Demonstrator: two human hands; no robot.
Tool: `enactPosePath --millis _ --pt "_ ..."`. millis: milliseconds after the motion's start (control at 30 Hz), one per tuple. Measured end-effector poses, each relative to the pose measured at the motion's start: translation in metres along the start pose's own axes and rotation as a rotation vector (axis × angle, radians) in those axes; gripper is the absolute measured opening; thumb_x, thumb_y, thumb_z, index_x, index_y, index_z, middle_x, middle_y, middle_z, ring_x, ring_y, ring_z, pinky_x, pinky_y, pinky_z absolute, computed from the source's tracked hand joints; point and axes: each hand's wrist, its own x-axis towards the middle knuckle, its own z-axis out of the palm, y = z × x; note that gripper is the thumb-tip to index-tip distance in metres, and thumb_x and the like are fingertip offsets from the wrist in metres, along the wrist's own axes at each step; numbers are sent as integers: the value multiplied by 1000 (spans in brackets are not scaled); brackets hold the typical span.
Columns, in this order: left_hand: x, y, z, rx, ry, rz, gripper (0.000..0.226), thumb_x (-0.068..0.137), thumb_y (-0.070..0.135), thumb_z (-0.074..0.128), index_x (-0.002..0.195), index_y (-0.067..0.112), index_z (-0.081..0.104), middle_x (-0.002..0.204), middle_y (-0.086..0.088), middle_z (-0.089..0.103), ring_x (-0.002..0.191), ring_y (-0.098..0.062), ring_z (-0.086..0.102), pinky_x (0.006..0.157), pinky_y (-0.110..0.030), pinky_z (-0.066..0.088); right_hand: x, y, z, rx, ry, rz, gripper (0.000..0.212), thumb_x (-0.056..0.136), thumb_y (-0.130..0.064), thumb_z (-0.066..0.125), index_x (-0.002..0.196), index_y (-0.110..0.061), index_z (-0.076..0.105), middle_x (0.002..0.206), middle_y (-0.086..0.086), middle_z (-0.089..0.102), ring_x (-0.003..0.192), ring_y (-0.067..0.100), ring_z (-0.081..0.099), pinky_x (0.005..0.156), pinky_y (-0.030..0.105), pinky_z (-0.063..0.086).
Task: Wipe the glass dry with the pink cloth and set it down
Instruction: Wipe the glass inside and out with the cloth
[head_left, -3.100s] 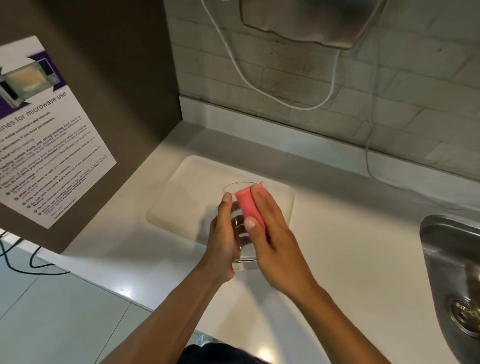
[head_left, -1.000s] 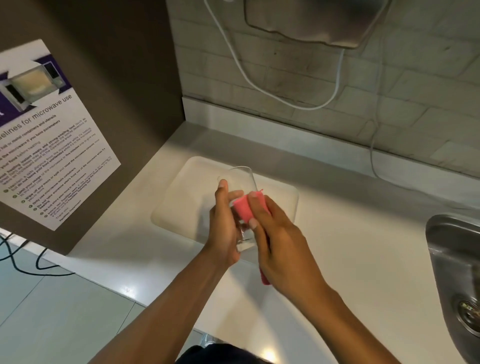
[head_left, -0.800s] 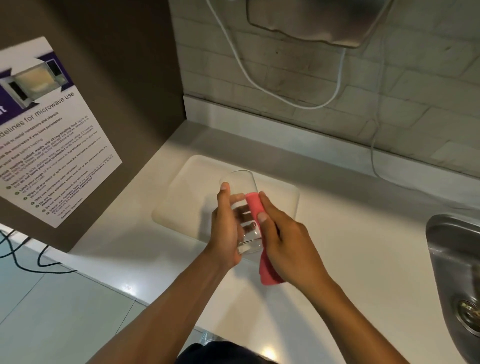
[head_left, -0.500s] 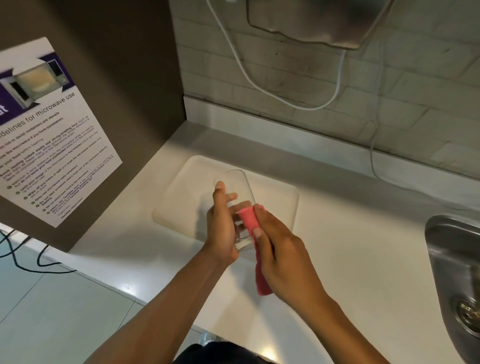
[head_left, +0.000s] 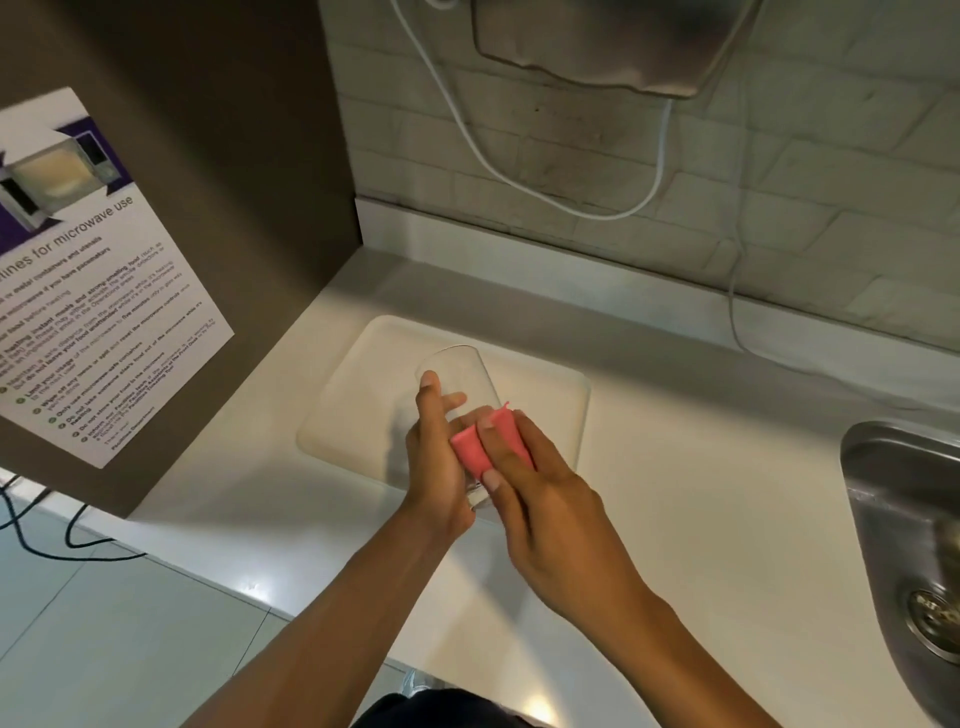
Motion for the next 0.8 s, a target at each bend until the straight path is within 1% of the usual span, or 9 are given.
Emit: enactPosePath --millis 100,167,233,333,433,500,600,733,800 --pt "1 -1 -2 -10 -41 -30 69 98 76 43 122 18 69 109 -17 79 97 -34 75 87 -51 62 -3 10 -4 262 1 169 58 95 -59 25 151 -44 30 151 -13 45 126 12 54 105 20 39" --pt "1 -5 0 -20 -38 -46 69 98 77 41 115 18 72 112 -22 75 105 -38 71 99 -54 57 -2 12 -8 325 5 253 62 91 -63 25 150 -45 31 145 -16 50 118 12 58 100 27 47" --pt "2 -7 1 -5 -20 -34 70 99 77 37 108 19 75 132 -32 67 125 -46 64 115 -63 47 -3 8 -9 296 8 236 61 92 -63 25 151 -44 31 150 -20 44 127 11 53 107 32 44" --pt "0 -7 5 21 -4 -9 72 98 78 36 114 20 75 144 -35 58 128 -49 61 114 -69 45 -5 6 -8 264 33 215 61 94 -59 24 151 -40 31 153 -20 38 137 9 43 115 34 35" --pt "-1 -9 7 32 53 52 68 91 77 52 122 18 65 137 -30 65 122 -48 67 105 -62 55 -5 7 -6 224 30 228 62 93 -58 24 152 -39 26 154 -17 37 138 12 42 116 28 28" --pt "0 -11 5 66 53 66 72 82 77 60 121 17 63 124 -24 73 104 -37 76 92 -53 62 -6 9 -3 193 21 214 62 93 -58 21 152 -41 20 155 -18 32 140 13 40 112 21 21" --pt "6 -13 1 93 22 29 55 95 69 58 111 16 66 103 -18 78 86 -28 77 76 -44 64 -6 11 3 102 12 170 58 93 -57 17 148 -44 6 159 -15 24 141 15 39 105 10 13" --pt "3 -15 4 88 -44 -21 75 82 77 61 123 15 69 113 -19 80 105 -38 77 98 -57 62 -1 10 9 75 36 139 54 100 -51 23 153 -45 12 161 -12 24 138 13 42 104 10 17" --pt "1 -17 3 95 -77 -6 75 82 78 61 122 16 71 113 -17 81 107 -38 78 94 -54 64 5 11 7 218 76 211 53 99 -55 26 151 -48 18 156 -14 36 132 10 48 98 1 22"
